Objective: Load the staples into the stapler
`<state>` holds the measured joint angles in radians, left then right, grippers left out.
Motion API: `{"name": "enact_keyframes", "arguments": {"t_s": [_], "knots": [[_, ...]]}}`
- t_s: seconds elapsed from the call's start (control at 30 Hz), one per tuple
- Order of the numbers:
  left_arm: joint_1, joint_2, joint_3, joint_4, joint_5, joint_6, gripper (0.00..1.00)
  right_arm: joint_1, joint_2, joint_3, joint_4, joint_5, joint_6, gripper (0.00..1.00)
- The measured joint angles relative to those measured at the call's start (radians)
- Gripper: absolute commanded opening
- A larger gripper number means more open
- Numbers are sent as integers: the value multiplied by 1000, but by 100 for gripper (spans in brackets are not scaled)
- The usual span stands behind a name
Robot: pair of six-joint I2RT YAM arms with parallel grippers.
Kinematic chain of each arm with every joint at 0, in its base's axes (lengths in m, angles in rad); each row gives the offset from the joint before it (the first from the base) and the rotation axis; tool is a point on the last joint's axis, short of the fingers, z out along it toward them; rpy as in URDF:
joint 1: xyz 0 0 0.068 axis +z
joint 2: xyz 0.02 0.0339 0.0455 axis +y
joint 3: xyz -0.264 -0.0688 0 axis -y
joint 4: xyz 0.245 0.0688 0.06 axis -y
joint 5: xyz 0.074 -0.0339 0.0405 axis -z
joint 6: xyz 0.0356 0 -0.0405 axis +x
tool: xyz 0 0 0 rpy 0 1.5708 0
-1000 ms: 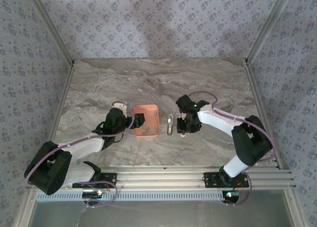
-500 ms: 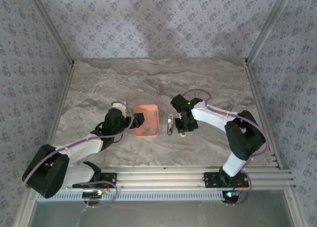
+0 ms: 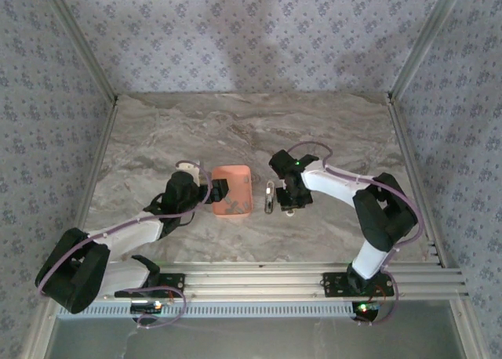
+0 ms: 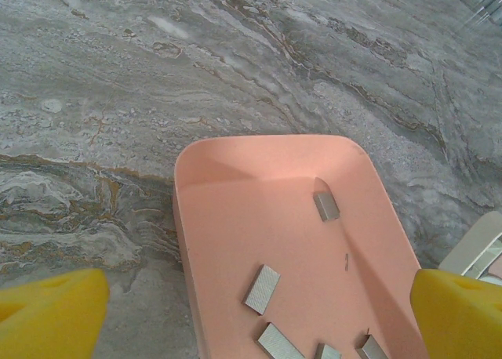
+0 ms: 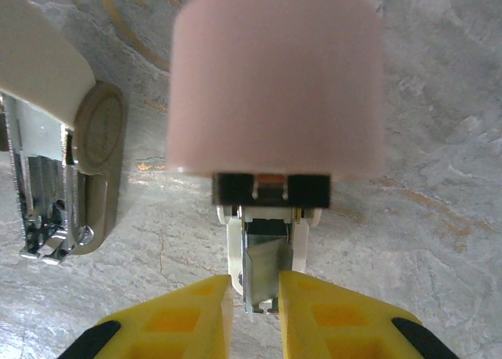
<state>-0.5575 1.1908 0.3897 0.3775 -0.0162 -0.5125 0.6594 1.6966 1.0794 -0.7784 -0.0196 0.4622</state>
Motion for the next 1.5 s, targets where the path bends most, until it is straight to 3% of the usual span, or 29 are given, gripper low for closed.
{"name": "enact_keyframes", "arguments": {"t_s": [0.3,0.53,0.83,0.93,1.2,1.5], "knots": [[0,0,0,0,-3,0,98,0,13,6,0,-3,-4,12],[0,0,0,0,-3,0,99,0,6,6,-1,3,-4,10],[0,0,0,3,6,29,97,-11,-138,-34,25,0,-3,9],[-8,-6,0,8,34,87,96,-40,-219,-104,92,-64,-4,9],[-121,-64,11,16,147,357,90,-195,-486,-362,407,-386,2,10],[-294,-69,35,49,231,707,81,-254,-563,-493,698,-742,20,10]]}}
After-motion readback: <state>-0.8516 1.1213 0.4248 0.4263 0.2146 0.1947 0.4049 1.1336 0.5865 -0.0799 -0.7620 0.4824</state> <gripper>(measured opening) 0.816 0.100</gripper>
